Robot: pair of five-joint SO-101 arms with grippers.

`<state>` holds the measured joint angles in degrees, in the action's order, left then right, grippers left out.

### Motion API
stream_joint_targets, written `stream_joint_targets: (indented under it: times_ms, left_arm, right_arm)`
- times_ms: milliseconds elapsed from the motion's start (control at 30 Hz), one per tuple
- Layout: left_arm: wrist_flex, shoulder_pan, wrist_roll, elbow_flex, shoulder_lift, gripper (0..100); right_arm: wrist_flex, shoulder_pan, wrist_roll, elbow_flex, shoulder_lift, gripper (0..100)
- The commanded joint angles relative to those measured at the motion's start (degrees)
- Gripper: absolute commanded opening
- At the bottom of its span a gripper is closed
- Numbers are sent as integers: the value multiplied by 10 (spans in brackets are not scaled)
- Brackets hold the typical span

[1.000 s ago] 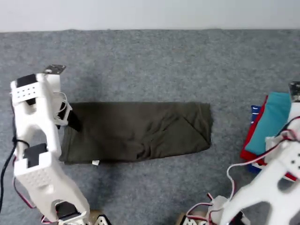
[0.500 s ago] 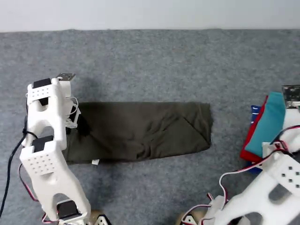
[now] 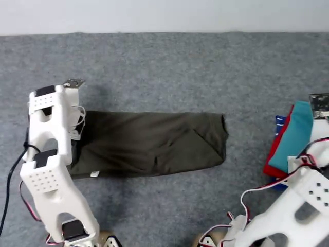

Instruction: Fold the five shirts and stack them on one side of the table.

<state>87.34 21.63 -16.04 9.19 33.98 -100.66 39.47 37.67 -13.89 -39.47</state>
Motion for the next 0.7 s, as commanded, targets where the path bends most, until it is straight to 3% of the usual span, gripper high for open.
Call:
stream_joint_targets:
  times_ms: [0,300,400,667]
  left_arm:
    - [2,34,-38,7,-60,13]
    - [83,12,-58,7,-157,13]
    - [131,-33,-40,7,-180,13]
    - [133,-185,25,3,-299,13]
  right_arm:
    - [-18,5,5,3,-11,14]
    - [-18,3,5,3,-7,14]
    - [-18,2,5,3,-7,14]
    - [-18,2,5,3,-7,14]
